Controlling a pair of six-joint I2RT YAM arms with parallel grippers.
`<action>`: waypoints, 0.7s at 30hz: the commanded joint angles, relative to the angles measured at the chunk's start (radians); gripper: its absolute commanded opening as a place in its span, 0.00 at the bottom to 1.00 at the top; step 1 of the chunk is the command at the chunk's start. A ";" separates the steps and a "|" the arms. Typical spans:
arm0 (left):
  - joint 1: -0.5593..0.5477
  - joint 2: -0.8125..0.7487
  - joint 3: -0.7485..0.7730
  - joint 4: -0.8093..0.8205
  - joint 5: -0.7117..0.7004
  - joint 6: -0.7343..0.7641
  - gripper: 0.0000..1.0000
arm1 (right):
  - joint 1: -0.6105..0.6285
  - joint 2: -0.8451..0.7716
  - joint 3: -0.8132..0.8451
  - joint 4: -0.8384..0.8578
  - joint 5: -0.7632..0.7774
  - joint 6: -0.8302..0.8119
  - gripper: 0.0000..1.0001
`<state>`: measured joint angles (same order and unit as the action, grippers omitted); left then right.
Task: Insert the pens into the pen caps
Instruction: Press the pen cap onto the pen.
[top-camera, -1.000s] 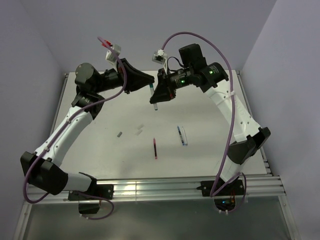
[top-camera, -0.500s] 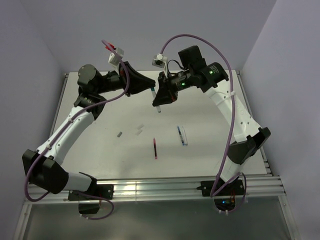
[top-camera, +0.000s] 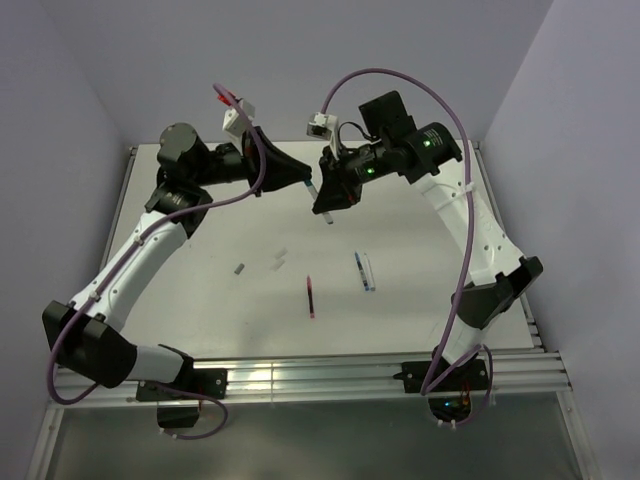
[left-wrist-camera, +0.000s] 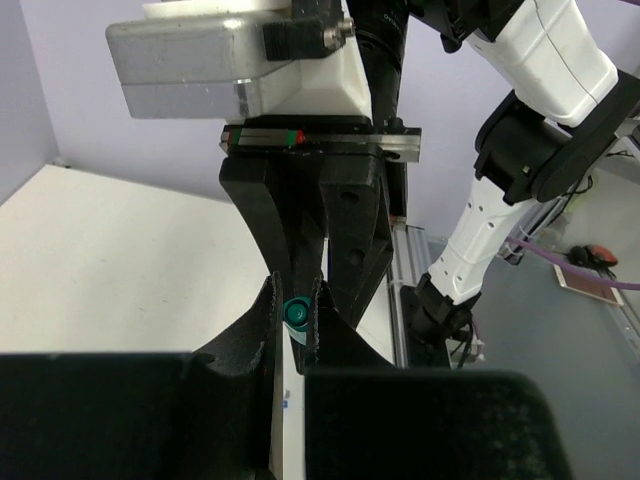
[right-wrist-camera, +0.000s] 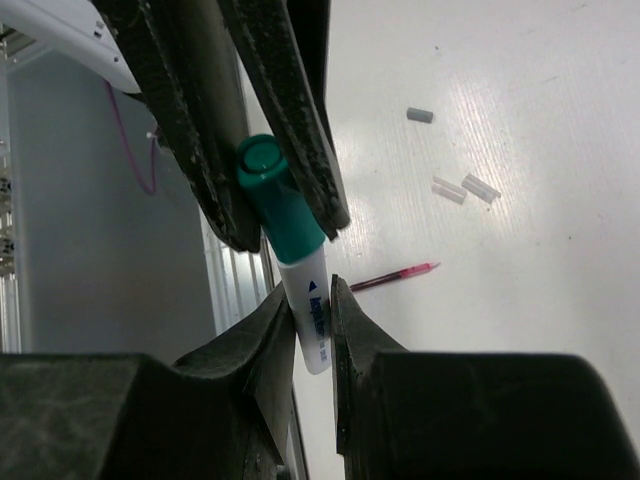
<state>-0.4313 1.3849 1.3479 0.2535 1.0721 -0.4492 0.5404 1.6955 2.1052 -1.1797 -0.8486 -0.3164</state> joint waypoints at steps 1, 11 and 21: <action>-0.090 0.011 -0.159 -0.272 0.327 -0.048 0.00 | -0.034 -0.046 0.185 0.502 -0.043 0.014 0.00; -0.104 -0.026 -0.227 -0.033 0.169 -0.235 0.00 | 0.001 -0.028 0.190 0.549 -0.053 0.103 0.00; -0.104 0.028 -0.314 0.596 0.206 -0.803 0.00 | 0.001 -0.011 0.174 0.680 -0.089 0.241 0.00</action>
<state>-0.4358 1.3487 1.1465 0.7895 0.8803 -0.9241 0.5552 1.6989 2.1597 -1.1244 -0.8848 -0.1635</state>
